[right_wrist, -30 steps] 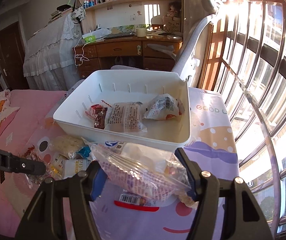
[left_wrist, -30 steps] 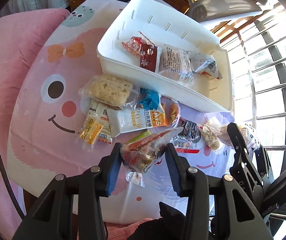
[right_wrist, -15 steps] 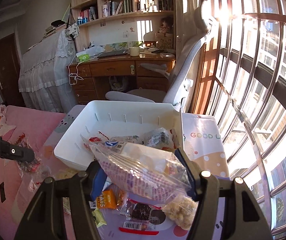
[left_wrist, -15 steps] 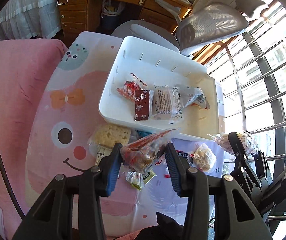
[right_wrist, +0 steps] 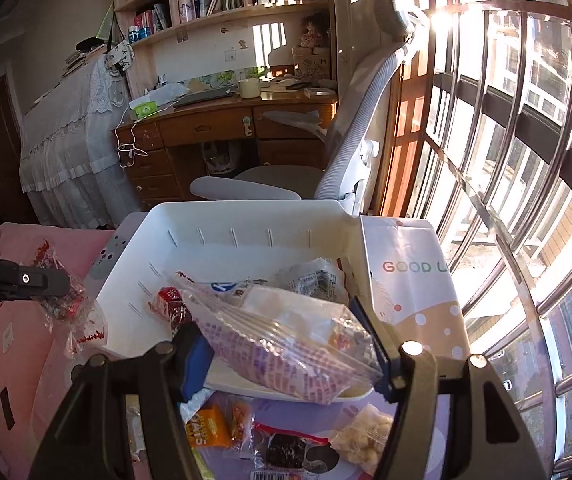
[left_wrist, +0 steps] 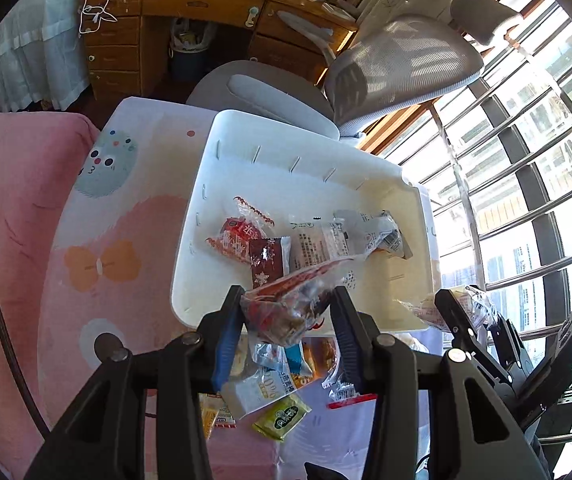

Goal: Organize snacks
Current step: 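Lift both held bags and carry them over the white basket, then open both tools to drop the bags into the basket, then grasp the clear puffed-snack bag with the right tool while the left tool moves to the yellow packet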

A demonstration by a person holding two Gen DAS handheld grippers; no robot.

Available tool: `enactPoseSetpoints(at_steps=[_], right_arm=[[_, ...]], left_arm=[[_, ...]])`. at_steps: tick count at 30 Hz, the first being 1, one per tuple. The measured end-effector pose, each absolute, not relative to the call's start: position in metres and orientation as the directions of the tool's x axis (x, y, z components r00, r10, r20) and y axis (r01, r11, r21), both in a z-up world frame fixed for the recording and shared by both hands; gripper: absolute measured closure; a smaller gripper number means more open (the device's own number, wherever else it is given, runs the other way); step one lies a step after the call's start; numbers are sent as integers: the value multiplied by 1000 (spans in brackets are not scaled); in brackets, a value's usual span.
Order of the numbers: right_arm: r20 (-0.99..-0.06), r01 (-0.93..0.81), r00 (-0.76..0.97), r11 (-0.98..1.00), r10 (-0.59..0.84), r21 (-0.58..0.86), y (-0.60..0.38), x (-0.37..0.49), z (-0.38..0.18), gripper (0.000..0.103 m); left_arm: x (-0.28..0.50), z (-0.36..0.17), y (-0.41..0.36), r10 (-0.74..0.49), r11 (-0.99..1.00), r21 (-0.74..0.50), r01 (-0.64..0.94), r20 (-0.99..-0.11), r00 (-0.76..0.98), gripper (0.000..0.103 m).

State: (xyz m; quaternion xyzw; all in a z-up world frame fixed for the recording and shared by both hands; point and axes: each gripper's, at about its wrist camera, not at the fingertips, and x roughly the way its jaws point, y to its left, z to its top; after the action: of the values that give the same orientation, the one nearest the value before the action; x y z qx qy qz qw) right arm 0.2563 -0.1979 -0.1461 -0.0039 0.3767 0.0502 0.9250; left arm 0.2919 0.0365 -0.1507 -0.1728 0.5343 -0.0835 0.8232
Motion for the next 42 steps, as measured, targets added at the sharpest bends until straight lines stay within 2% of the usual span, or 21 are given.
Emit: enactPoseSetpoints(at_steps=[5, 8, 12, 35, 42], right_arm=[[-728, -64, 682, 997, 74, 41, -200, 267, -158, 38], [-756, -37, 651, 997, 71, 62, -206, 274, -166, 36], [-774, -3, 628, 995, 79, 99, -215, 275, -171, 33], [-783, 22, 606, 981, 140, 192, -264, 217, -148, 30], [-801, 17, 579, 980, 153, 199, -281, 192, -154, 30]], left_arm=[[304, -161, 39, -324, 919, -389, -59, -834, 447, 60], [309, -167, 40, -320, 919, -388, -73, -840, 438, 44], [309, -168, 39, -321, 920, -386, -69, -842, 435, 37], [223, -127, 25, -256, 939, -336, -75, -828, 499, 36], [189, -130, 16, -227, 944, -314, -100, -839, 495, 36]])
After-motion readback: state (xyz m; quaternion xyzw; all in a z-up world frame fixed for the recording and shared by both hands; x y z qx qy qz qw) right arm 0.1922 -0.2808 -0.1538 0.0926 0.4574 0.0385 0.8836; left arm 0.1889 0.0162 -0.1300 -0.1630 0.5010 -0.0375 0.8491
